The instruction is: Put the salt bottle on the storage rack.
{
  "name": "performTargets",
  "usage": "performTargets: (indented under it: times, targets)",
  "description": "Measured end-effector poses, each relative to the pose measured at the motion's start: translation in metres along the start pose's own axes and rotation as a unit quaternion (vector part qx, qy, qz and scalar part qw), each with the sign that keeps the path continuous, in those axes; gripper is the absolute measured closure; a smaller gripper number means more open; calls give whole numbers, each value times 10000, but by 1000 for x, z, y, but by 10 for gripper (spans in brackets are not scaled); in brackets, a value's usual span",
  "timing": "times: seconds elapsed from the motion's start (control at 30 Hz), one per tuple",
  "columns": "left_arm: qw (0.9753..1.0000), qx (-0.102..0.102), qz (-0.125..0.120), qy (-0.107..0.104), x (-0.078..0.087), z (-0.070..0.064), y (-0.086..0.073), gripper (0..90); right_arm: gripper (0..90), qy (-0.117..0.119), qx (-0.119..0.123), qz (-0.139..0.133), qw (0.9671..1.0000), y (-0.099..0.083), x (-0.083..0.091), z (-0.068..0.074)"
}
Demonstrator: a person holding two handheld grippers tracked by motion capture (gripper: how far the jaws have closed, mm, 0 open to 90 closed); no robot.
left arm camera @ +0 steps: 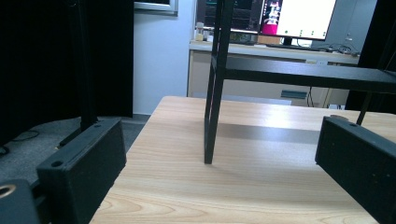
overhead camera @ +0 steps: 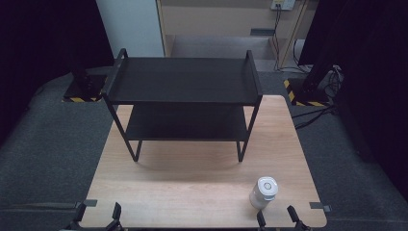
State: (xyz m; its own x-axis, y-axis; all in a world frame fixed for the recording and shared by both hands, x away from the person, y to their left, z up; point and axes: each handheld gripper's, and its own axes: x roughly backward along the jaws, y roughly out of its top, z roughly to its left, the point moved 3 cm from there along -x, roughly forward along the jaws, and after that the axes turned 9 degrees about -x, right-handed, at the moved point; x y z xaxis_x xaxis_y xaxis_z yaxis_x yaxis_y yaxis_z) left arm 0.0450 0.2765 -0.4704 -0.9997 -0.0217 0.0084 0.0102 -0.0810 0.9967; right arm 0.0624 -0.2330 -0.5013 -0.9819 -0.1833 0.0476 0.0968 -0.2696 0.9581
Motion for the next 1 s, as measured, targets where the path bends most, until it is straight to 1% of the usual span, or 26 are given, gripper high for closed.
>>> performTargets:
  times: [0.17,0.37,0.57,0.73,0.87,1.0]
  targets:
    - [10000,2,27,0,1,0,-1,8,8,-60,70,-11,10000,-1,-3,4]
    - [10000,7,25,19,1,0,-1,8,8,-81,91,-37,9999,-2,-10,4]
    - [10000,19,11,11,0,0,-1,8,7,-63,186,-51,9998,-2,-25,7]
    - [10000,13,9,-15,0,-1,0,9,6,-142,211,-82,9996,-5,-33,9]
    - [10000,7,6,-26,0,-2,0,9,6,-201,240,-109,9995,-7,-42,9]
    - [10000,-15,11,-35,-1,-2,0,9,7,-203,228,-112,9995,-9,-48,8]
